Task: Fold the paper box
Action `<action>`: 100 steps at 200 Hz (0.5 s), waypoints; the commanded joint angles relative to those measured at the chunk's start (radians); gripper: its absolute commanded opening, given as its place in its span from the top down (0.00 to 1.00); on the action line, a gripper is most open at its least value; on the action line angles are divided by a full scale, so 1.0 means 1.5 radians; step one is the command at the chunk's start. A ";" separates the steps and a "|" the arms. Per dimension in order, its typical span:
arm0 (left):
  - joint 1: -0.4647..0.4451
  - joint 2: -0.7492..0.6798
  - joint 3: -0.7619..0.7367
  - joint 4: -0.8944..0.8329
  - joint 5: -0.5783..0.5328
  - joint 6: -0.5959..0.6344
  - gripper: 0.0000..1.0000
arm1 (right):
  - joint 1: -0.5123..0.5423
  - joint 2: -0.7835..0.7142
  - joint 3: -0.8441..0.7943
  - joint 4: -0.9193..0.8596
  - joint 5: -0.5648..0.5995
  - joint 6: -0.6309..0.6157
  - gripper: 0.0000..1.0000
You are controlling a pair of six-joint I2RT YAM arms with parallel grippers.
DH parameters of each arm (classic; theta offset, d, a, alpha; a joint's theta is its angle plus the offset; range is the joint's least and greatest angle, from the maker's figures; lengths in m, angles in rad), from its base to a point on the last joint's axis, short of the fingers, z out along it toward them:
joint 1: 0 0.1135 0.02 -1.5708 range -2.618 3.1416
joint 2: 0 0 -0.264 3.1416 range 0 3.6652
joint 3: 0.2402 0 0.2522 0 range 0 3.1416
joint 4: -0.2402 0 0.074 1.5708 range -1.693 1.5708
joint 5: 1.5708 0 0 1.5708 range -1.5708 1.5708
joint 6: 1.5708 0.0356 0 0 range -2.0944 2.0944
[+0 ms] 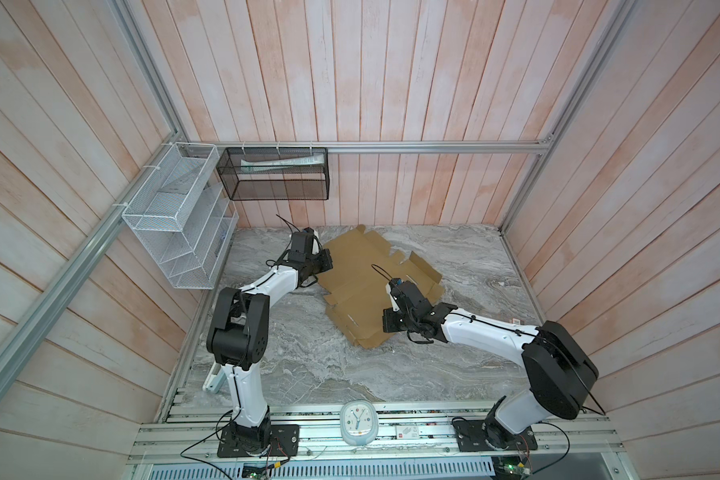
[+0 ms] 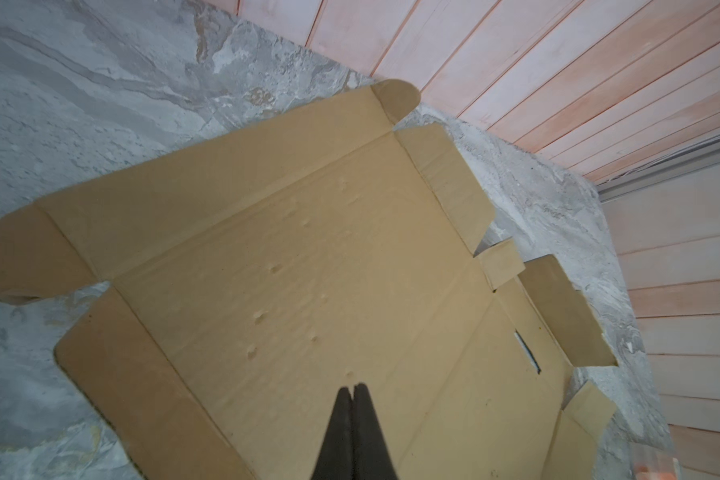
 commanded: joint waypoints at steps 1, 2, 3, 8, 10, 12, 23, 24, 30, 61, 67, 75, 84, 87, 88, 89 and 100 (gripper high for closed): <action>-0.001 0.025 0.004 -0.003 -0.008 0.013 1.00 | 0.013 0.033 -0.020 0.024 -0.014 0.045 0.98; -0.001 0.025 0.003 -0.003 -0.008 0.013 1.00 | 0.013 0.033 -0.021 0.025 -0.014 0.046 0.98; 0.000 0.026 0.003 -0.002 -0.008 0.013 1.00 | 0.013 0.033 -0.021 0.025 -0.014 0.046 0.98; -0.001 0.029 -0.001 0.000 -0.009 0.012 1.00 | 0.013 0.038 -0.025 0.032 -0.019 0.053 0.98; -0.002 0.030 -0.002 0.001 -0.009 0.011 1.00 | 0.013 0.039 -0.026 0.033 -0.020 0.054 0.98; -0.002 0.031 -0.004 0.001 -0.009 0.011 1.00 | 0.013 0.042 -0.029 0.037 -0.023 0.056 0.98; -0.002 0.033 -0.015 0.004 -0.010 0.007 1.00 | 0.012 0.049 -0.037 0.048 -0.033 0.061 0.99; -0.001 0.033 -0.016 0.005 -0.011 0.007 1.00 | 0.012 0.049 -0.037 0.048 -0.033 0.061 0.99; -0.002 0.032 -0.024 0.007 -0.013 0.005 1.00 | 0.013 0.052 -0.041 0.053 -0.037 0.064 0.98; -0.002 0.024 -0.059 0.009 -0.022 -0.005 1.00 | 0.011 0.067 -0.048 0.058 -0.038 0.065 0.99; -0.002 0.023 -0.065 0.007 -0.025 -0.007 1.00 | 0.011 0.070 -0.049 0.057 -0.037 0.065 0.99; -0.001 0.022 -0.072 0.005 -0.029 -0.010 1.00 | 0.009 0.075 -0.050 0.058 -0.035 0.064 0.99; -0.001 0.020 -0.081 0.004 -0.029 -0.014 1.00 | 0.007 0.080 -0.051 0.057 -0.036 0.065 0.99; -0.001 0.020 -0.084 0.005 -0.029 -0.015 1.00 | 0.005 0.081 -0.051 0.058 -0.037 0.066 0.99; -0.001 0.020 -0.085 0.005 -0.030 -0.016 1.00 | 0.005 0.082 -0.051 0.057 -0.037 0.066 0.99; -0.001 0.019 -0.087 0.005 -0.029 -0.016 1.00 | 0.005 0.083 -0.052 0.058 -0.037 0.066 0.99; 0.000 0.016 -0.099 0.006 -0.030 -0.021 1.00 | 0.001 0.088 -0.052 0.058 -0.038 0.065 0.99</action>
